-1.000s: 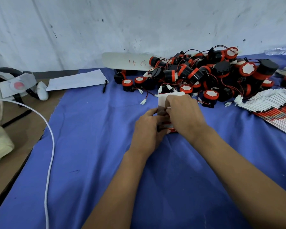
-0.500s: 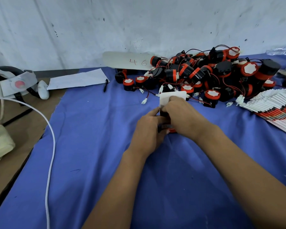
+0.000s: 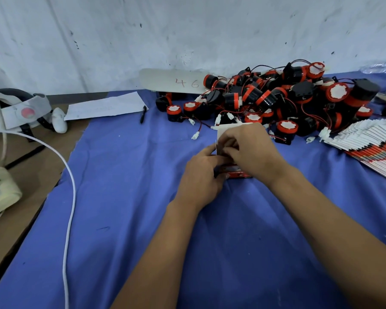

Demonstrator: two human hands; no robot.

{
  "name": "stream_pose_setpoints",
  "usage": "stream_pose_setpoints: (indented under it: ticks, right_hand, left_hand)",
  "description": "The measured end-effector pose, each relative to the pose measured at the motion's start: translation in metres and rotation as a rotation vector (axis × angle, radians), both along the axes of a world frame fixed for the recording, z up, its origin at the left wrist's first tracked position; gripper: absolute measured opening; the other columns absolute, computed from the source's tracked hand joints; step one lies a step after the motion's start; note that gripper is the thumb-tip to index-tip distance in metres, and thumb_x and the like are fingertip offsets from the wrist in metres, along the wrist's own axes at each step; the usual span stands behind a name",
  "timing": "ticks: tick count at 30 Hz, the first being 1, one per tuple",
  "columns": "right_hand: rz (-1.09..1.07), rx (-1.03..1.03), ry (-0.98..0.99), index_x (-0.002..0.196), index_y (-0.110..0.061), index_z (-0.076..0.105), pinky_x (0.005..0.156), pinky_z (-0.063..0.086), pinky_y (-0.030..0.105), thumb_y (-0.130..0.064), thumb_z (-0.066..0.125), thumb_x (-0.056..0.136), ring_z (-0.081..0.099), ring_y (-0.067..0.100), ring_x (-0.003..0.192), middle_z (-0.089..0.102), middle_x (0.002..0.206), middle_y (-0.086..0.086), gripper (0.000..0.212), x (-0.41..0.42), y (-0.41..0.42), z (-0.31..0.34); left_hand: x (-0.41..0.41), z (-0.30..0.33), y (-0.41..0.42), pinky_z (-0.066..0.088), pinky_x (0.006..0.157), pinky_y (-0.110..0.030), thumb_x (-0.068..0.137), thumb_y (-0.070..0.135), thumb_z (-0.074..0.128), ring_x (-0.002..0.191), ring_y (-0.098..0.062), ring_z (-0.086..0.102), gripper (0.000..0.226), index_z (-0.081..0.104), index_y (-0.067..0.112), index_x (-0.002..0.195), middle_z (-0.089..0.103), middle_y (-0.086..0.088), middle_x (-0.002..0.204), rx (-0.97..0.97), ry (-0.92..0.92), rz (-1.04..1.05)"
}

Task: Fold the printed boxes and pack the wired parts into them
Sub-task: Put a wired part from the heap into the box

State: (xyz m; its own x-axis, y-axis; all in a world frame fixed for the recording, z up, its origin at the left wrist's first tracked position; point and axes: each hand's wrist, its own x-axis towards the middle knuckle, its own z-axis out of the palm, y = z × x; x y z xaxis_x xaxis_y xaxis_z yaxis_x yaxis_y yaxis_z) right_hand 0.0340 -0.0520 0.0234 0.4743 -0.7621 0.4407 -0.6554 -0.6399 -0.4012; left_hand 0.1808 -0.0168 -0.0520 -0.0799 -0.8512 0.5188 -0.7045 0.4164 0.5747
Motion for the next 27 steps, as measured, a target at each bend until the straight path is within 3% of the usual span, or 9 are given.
stream_pose_setpoints:
  ticks: [5, 10, 12, 16, 20, 23, 25, 27]
  right_hand:
    - [0.045, -0.075, 0.007, 0.084, -0.012, 0.079, 0.07, 0.056, 0.039, 0.0, 0.068, 0.084, 0.066, 0.017, 0.078, 0.074, 0.081, 0.001, 0.017, 0.006, 0.002, -0.007]
    - [0.09, -0.112, -0.06, 0.073, -0.014, 0.076, 0.066, 0.055, 0.033, 0.004, 0.071, 0.077, 0.064, 0.009, 0.07, 0.072, 0.074, -0.005, 0.02, -0.004, 0.001, -0.007]
    - [0.091, -0.11, -0.078, 0.072, -0.016, 0.076, 0.065, 0.054, 0.029, 0.004, 0.071, 0.077, 0.063, 0.007, 0.069, 0.072, 0.073, -0.007, 0.021, -0.004, 0.001, -0.008]
    - [0.066, -0.103, -0.036, 0.069, -0.015, 0.074, 0.059, 0.052, 0.03, 0.006, 0.068, 0.078, 0.061, 0.009, 0.065, 0.068, 0.067, -0.009, 0.024, -0.002, -0.002, -0.01]
    - [0.075, -0.137, 0.095, 0.06, -0.025, 0.054, 0.05, 0.043, 0.032, 0.008, 0.061, 0.07, 0.047, 0.012, 0.055, 0.045, 0.058, -0.017, 0.036, 0.005, 0.001, -0.01]
    - [0.046, -0.149, 0.116, 0.062, -0.025, 0.052, 0.053, 0.044, 0.034, 0.004, 0.061, 0.074, 0.05, 0.017, 0.059, 0.052, 0.063, -0.009, 0.033, 0.005, 0.0, -0.014]
    - [0.03, -0.121, 0.101, 0.064, -0.024, 0.056, 0.055, 0.048, 0.037, 0.001, 0.06, 0.08, 0.053, 0.017, 0.061, 0.06, 0.064, -0.005, 0.03, 0.003, -0.002, -0.015]
    - [0.036, -0.101, 0.104, 0.069, -0.019, 0.062, 0.056, 0.048, 0.039, 0.0, 0.059, 0.082, 0.055, 0.019, 0.062, 0.063, 0.065, -0.002, 0.023, 0.001, -0.001, -0.015]
  left_hand:
    - [0.001, -0.002, 0.001, 0.06, 0.084, -0.039, 0.084, 0.002, 0.077, 0.108, -0.019, 0.067, 0.029, 0.08, 0.02, 0.107, 0.064, 0.001, 0.137, 0.017, 0.035, -0.015]
    - [0.0, 0.004, 0.006, 0.056, 0.096, -0.035, 0.084, 0.001, 0.075, 0.141, -0.022, 0.052, 0.03, 0.081, 0.02, 0.106, 0.048, -0.006, 0.158, -0.046, -0.008, -0.018]
    - [0.0, 0.007, 0.008, 0.058, 0.094, -0.038, 0.083, -0.003, 0.075, 0.137, -0.023, 0.056, 0.033, 0.081, 0.019, 0.106, 0.046, -0.005, 0.159, -0.021, 0.016, -0.021]
    - [0.005, 0.011, 0.008, 0.057, 0.093, -0.029, 0.073, -0.017, 0.07, 0.134, -0.02, 0.059, 0.041, 0.083, 0.014, 0.096, 0.05, -0.002, 0.156, 0.082, 0.225, -0.059]
    - [0.005, 0.01, 0.011, 0.06, 0.087, -0.043, 0.068, -0.022, 0.072, 0.11, -0.029, 0.071, 0.021, 0.074, -0.005, 0.078, 0.07, -0.01, 0.125, 0.09, 0.424, -0.15]
    - [0.008, 0.008, 0.01, 0.06, 0.085, -0.046, 0.069, -0.029, 0.068, 0.114, -0.034, 0.07, 0.033, 0.06, 0.002, 0.065, 0.069, -0.014, 0.129, 0.148, 0.561, -0.109]
    - [0.011, 0.007, 0.009, 0.062, 0.087, -0.051, 0.072, -0.025, 0.072, 0.115, -0.029, 0.071, 0.042, 0.048, 0.009, 0.074, 0.065, -0.011, 0.139, 0.191, 0.605, -0.089]
    - [0.012, 0.006, 0.007, 0.061, 0.088, -0.054, 0.074, -0.018, 0.079, 0.112, -0.025, 0.072, 0.048, 0.042, 0.01, 0.09, 0.067, -0.012, 0.134, 0.236, 0.613, -0.082]
